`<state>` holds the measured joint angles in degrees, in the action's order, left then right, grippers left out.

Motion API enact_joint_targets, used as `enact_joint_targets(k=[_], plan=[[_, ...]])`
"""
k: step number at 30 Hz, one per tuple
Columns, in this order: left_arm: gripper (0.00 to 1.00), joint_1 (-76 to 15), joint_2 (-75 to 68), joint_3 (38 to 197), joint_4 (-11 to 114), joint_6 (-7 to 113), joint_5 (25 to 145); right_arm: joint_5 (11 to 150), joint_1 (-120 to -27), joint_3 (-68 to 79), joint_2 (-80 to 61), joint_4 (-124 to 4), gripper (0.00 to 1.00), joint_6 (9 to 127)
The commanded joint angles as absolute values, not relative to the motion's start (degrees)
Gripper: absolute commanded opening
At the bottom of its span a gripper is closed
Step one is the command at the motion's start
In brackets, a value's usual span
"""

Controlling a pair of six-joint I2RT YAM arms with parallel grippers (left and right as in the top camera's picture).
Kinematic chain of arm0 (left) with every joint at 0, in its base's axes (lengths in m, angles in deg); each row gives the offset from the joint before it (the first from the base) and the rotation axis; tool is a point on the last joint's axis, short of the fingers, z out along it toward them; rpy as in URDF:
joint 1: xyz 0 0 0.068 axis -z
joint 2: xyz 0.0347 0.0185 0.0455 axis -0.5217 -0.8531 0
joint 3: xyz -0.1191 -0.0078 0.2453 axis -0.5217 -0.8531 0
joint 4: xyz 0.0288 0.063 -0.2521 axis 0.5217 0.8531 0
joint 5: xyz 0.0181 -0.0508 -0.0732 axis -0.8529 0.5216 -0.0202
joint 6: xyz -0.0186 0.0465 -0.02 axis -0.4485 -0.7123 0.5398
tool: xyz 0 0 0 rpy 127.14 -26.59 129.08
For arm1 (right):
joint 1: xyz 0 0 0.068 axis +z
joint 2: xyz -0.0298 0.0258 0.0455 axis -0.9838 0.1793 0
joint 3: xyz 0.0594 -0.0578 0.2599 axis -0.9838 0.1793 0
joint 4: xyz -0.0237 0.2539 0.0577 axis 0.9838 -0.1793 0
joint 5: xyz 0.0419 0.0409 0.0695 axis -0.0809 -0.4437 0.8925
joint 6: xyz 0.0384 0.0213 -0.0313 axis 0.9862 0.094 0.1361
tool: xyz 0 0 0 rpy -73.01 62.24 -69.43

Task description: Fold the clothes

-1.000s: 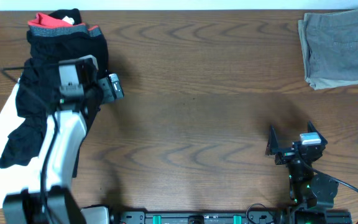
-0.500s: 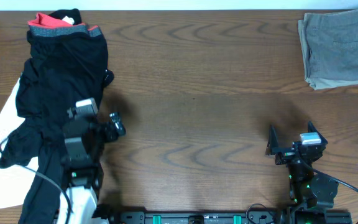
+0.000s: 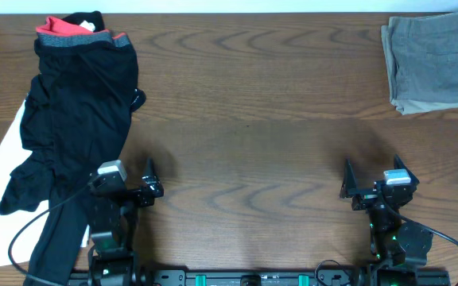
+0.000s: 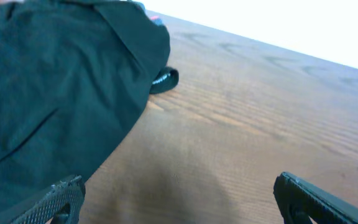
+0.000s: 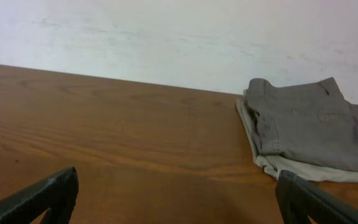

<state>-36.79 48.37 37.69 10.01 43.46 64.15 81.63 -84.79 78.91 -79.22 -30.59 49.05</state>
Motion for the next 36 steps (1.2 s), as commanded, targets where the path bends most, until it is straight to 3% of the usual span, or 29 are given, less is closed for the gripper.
enact_joint_targets(k=[1,15,36], plan=[[0.98,-36.55,52.48,37.55,10.82,44.29,63.21,81.48,-85.38,79.06,-79.61,-30.80,0.99,48.52],[0.98,-36.44,68.33,37.55,20.35,44.29,63.25,81.48,-85.38,79.06,-79.61,-30.80,0.99,48.52],[0.98,-36.36,68.15,37.55,20.44,42.25,62.62,81.48,-85.38,79.06,-79.61,-30.80,0.99,48.52]])
